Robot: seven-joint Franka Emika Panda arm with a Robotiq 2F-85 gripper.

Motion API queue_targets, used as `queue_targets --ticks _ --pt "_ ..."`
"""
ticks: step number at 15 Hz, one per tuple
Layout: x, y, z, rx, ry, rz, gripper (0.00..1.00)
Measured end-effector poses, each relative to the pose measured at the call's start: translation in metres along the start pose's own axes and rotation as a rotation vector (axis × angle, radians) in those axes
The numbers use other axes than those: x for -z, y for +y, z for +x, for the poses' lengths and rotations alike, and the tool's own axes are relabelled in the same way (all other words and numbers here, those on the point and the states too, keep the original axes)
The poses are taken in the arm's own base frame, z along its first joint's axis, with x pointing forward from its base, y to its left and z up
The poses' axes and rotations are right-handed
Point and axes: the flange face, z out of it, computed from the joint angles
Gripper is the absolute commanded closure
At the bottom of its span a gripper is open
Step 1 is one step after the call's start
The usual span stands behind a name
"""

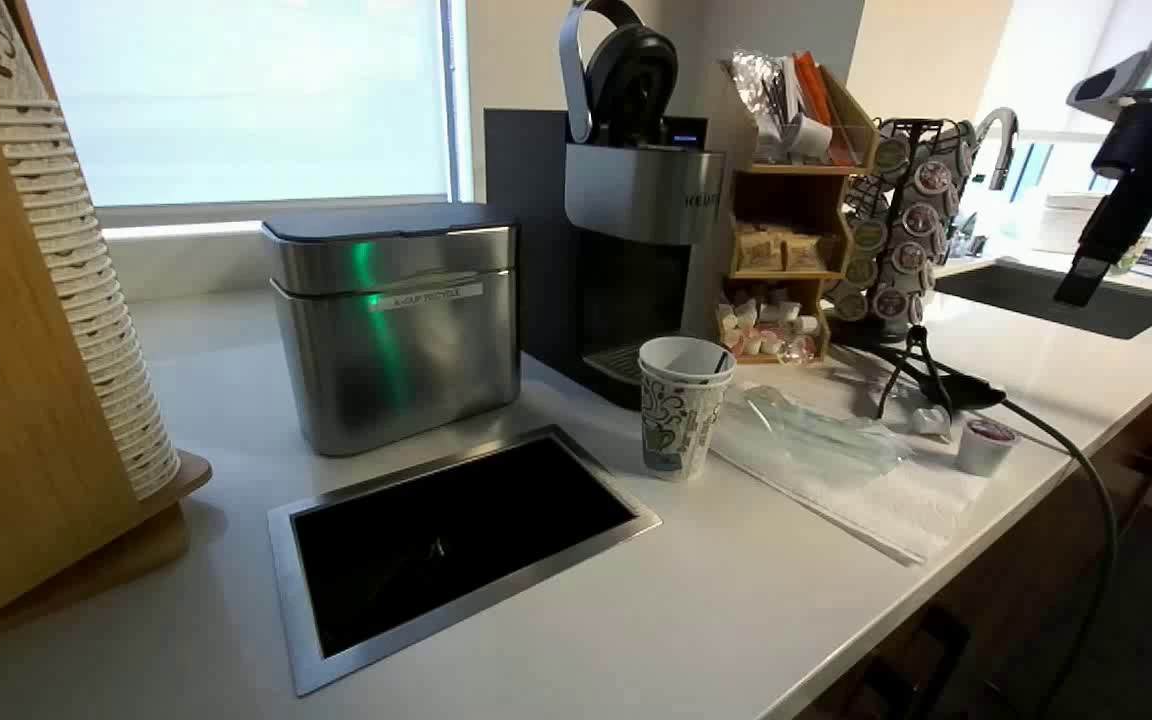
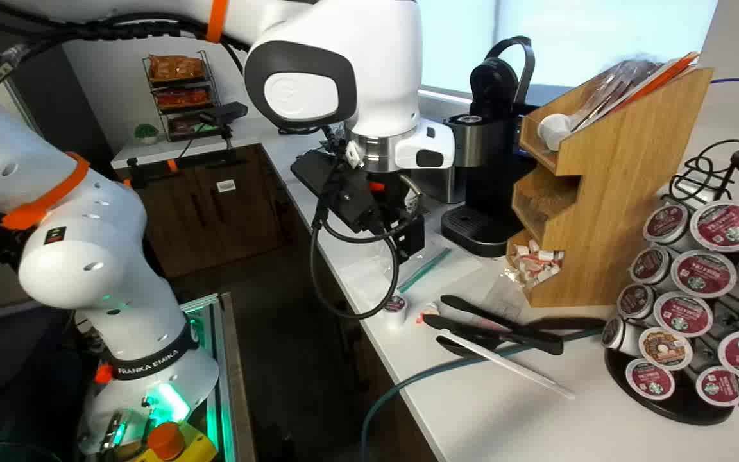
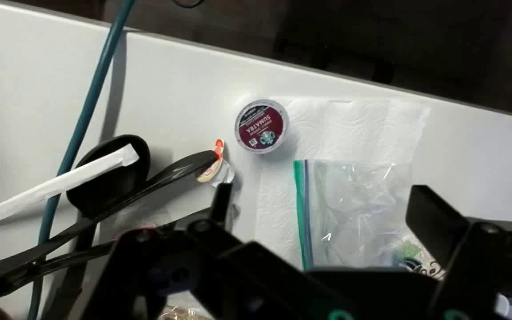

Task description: Remove the coffee pod from the coffee maker and place it on the table

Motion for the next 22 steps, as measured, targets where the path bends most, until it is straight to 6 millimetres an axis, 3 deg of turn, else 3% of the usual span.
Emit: queue_targets --ticks 22 --pt "0.0030 -0.0013 0.0036 -0.002 0.023 -0.012 0.00"
